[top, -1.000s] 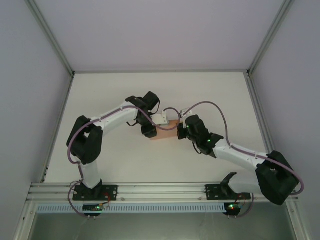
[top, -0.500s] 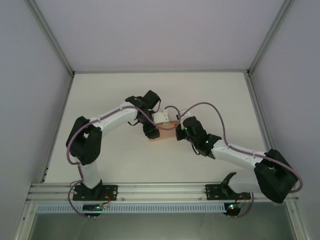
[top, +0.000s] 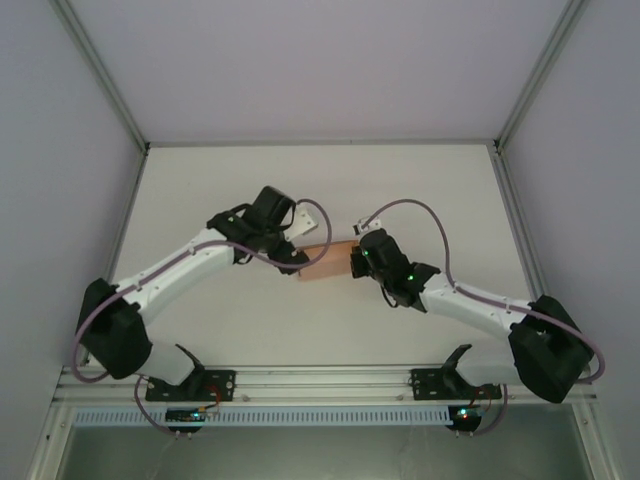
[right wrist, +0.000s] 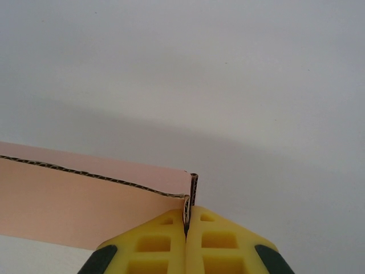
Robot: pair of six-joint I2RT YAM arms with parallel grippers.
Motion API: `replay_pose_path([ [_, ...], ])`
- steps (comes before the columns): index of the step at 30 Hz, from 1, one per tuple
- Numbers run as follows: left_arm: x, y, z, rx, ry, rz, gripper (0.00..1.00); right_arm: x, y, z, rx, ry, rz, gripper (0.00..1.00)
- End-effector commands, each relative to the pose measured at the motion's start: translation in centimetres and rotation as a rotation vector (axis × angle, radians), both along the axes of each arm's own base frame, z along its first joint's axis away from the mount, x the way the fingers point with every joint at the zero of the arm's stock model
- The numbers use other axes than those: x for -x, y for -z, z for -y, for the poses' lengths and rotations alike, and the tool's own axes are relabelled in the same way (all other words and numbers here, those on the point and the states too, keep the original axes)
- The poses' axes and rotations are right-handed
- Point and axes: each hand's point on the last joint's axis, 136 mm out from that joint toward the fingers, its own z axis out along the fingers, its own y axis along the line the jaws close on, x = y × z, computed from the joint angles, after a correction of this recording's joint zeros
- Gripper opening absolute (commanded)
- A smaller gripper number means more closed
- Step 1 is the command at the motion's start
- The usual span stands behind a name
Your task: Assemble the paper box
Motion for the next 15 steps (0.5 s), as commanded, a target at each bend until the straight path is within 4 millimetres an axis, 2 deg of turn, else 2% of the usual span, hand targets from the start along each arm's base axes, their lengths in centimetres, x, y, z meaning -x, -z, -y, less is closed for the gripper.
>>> replay_pose_path([
  [1,0.2,-1.0,-1.3,0.089,-0.192,0.033,0.93,0.6,1.3,0.6,0.065,0.047,-0.082,0.0],
  [4,0.6,-1.0,-0.6,0.167,-0.187,0.031,0.86,0.6,1.3,0.3,0.095,0.051,-0.093,0.0],
  [6,0.2,-1.0,-0.4,0.182,-0.22,0.016,0.62,0.8,1.6,0.2,0.103,0.06,-0.114,0.0],
  [8,0.5,-0.7,-0.2,0.173,-0.254,-0.048,0.43,0.7,1.5,0.1,0.106,0.068,-0.123,0.0],
  [13,1.7,1.1,-0.1,0.181,-0.246,-0.106,0.42,0.9,1.6,-0.2,0.108,0.066,-0.14,0.0],
  [15,1.5,1.0,0.3,0.197,-0.234,-0.098,0.41,0.9,1.7,-0.3,0.113,0.063,-0.151,0.0],
])
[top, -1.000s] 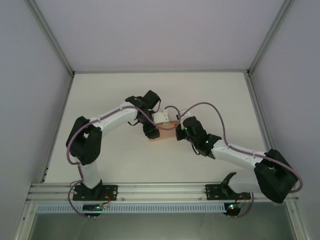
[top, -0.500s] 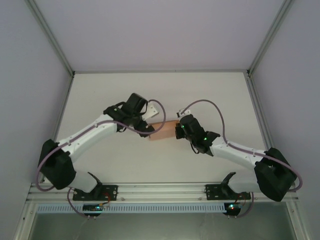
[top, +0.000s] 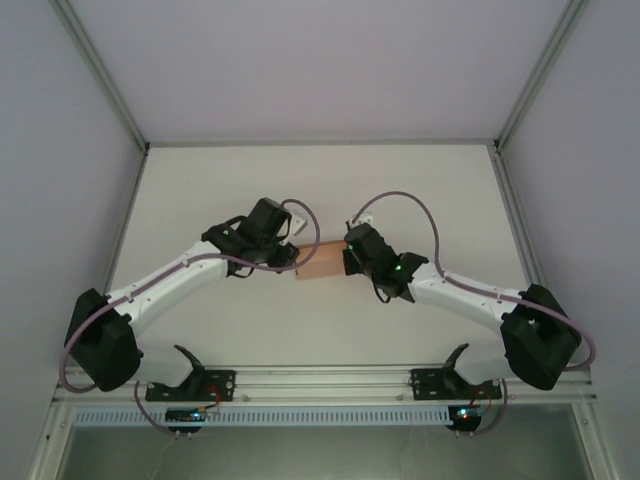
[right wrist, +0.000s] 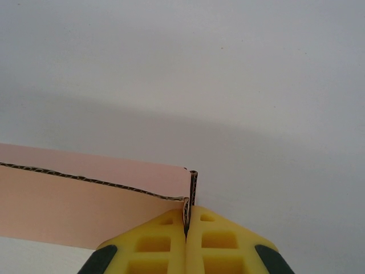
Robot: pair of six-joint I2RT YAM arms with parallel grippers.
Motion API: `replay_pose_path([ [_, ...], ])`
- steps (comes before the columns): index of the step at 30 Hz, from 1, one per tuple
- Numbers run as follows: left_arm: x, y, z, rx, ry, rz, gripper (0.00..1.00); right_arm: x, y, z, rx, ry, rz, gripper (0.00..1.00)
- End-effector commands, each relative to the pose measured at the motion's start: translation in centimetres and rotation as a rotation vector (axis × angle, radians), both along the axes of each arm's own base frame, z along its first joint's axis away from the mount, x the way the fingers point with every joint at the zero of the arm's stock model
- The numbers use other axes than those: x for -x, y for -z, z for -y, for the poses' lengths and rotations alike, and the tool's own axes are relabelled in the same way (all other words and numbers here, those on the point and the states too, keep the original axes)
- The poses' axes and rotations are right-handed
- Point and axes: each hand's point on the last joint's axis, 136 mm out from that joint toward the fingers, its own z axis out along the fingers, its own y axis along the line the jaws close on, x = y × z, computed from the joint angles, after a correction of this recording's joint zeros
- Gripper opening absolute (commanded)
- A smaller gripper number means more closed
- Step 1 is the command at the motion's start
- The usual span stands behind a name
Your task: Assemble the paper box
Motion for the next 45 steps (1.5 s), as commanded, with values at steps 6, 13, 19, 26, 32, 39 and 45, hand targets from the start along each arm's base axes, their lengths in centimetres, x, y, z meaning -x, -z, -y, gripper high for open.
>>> replay_pose_path([
  [6,-0.1,0.6,1.0,0.026,-0.003,-0.019,0.37,0.9,1.6,0.5,0.054,0.01,-0.075,0.0],
  [13,-0.9,1.1,1.2,0.022,-0.014,-0.014,0.26,1.1,1.5,0.2,0.05,-0.004,-0.073,0.0],
  [19,-0.9,0.4,1.5,0.062,-0.046,-0.023,0.0,1.3,1.5,0.2,0.068,-0.013,-0.077,0.0],
  [26,-0.4,0.8,1.9,0.182,-0.201,-0.198,0.0,2.0,2.3,0.1,0.084,-0.005,-0.089,0.0],
  [32,-0.5,1.3,1.9,0.296,-0.352,-0.394,0.0,2.6,2.9,-0.4,0.085,0.005,-0.103,0.0],
  [39,-0.6,0.9,2.4,0.339,-0.39,-0.48,0.0,2.8,3.3,-0.4,0.08,0.022,-0.119,0.0],
  [45,-1.3,1.1,1.6,0.335,-0.437,-0.511,0.0,3.2,3.6,-0.2,0.089,0.02,-0.132,0.0],
])
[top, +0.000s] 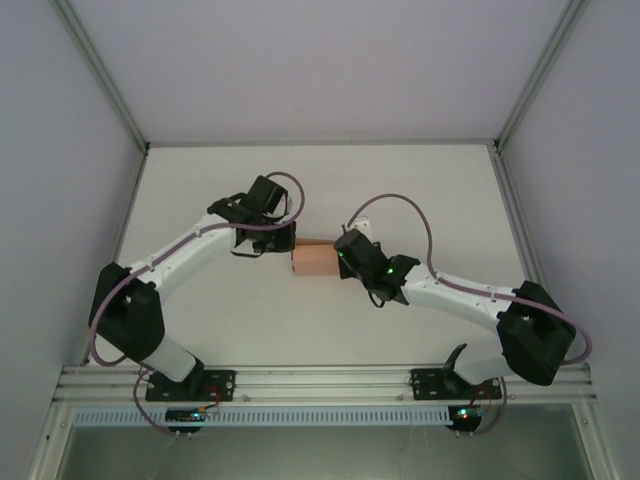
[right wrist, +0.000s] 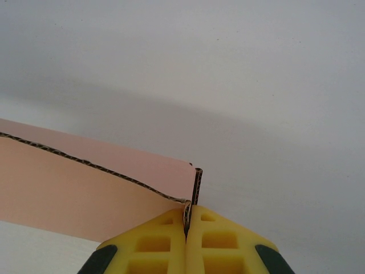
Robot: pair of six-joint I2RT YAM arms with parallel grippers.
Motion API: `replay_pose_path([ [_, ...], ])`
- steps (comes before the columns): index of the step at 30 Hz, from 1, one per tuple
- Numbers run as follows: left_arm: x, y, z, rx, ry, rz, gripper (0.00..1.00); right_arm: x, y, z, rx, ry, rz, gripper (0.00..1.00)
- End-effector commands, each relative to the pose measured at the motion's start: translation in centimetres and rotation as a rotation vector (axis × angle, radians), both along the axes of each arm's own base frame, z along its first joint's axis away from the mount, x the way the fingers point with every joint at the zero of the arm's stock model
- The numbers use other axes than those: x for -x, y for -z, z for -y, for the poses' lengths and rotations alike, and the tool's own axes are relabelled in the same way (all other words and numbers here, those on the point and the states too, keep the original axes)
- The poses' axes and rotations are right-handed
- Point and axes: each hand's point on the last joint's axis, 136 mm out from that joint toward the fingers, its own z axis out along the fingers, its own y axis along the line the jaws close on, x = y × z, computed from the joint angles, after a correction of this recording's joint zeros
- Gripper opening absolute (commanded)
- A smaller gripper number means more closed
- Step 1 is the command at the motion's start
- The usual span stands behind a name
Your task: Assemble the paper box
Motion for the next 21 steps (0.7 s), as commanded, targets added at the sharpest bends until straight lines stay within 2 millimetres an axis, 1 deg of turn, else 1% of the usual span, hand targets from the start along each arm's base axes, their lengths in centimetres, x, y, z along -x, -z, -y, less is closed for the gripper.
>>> replay_pose_path([
  [1,0.5,-0.3,0.7,0.063,-0.006,-0.089,0.0,2.2,3.3,0.5,0.074,-0.034,-0.129,0.0],
  [4,0.1,-0.4,0.4,0.048,0.0,-0.09,0.0,2.2,3.3,0.5,0.072,-0.035,-0.127,0.0],
  [6,0.0,-0.1,0.3,0.032,0.01,-0.082,0.0,2.2,3.3,0.4,0.068,-0.038,-0.13,0.0],
  [9,0.3,0.9,0.2,-0.012,0.035,-0.071,0.0,2.4,3.6,0.5,0.072,-0.038,-0.137,0.0],
  [13,0.8,2.3,-0.7,-0.153,0.069,-0.029,0.0,2.5,3.9,0.8,0.082,-0.032,-0.147,0.0],
  [18,0.3,1.8,-1.9,-0.312,0.081,0.055,0.0,2.7,4.1,0.8,0.089,-0.042,-0.153,0.0],
  [21,0.3,2.1,-1.5,-0.32,0.097,0.053,0.0,2.5,3.9,0.8,0.097,-0.04,-0.147,0.0],
])
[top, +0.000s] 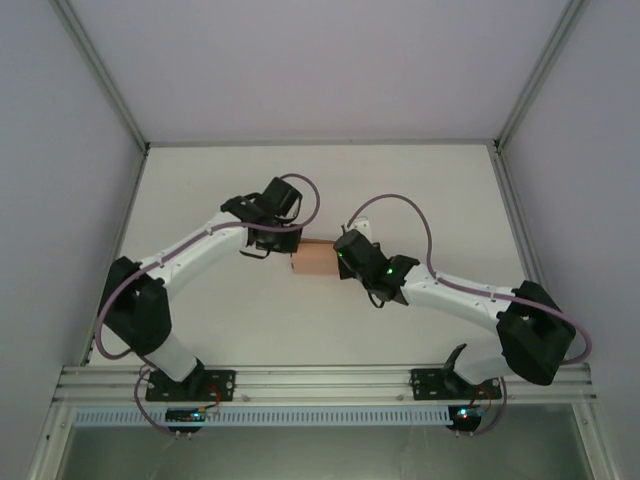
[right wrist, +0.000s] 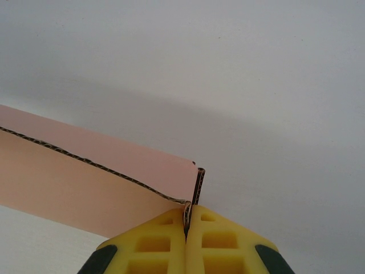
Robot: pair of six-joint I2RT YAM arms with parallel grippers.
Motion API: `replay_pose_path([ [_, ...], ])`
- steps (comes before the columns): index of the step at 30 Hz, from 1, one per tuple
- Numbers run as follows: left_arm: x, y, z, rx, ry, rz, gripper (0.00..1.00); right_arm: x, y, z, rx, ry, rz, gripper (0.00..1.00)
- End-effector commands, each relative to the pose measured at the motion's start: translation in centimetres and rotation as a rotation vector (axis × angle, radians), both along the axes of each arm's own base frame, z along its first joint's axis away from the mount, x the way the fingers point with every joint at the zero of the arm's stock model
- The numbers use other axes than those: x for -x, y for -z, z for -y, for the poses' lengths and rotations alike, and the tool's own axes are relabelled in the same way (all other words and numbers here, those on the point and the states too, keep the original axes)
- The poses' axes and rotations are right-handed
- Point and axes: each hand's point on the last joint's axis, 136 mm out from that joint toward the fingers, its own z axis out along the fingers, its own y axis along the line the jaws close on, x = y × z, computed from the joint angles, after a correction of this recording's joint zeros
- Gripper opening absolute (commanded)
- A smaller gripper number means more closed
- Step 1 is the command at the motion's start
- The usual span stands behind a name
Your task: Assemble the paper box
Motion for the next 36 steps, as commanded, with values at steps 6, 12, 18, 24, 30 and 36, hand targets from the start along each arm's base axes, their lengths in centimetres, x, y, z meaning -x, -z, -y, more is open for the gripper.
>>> replay_pose_path([
  [6,1.3,2.1,0.6,-0.083,0.05,-0.038,0.0,2.3,3.9,0.8,0.089,-0.037,-0.138,0.0],
  [12,2.5,4.4,0.3,-0.053,-0.004,-0.046,0.0,2.3,4.1,0.8,0.077,-0.039,-0.13,0.0],
  [18,3.9,6.3,-0.6,-0.055,-0.036,-0.071,0.0,2.3,4.2,0.7,0.06,-0.039,-0.131,0.04],
  [24,3.4,6.3,-0.2,-0.037,-0.043,-0.058,0.0,1.4,0.9,0.0,-0.065,-0.092,-0.104,0.32],
  [30,3.4,6.1,-0.2,-0.036,-0.04,-0.049,0.0,0.6,-3.6,-0.1,-0.261,-0.173,-0.071,0.6],
  [36,3.2,5.8,-0.1,-0.028,-0.037,-0.04,0.0,-1.5,-4.9,1.1,-0.346,-0.115,-0.034,0.69],
])
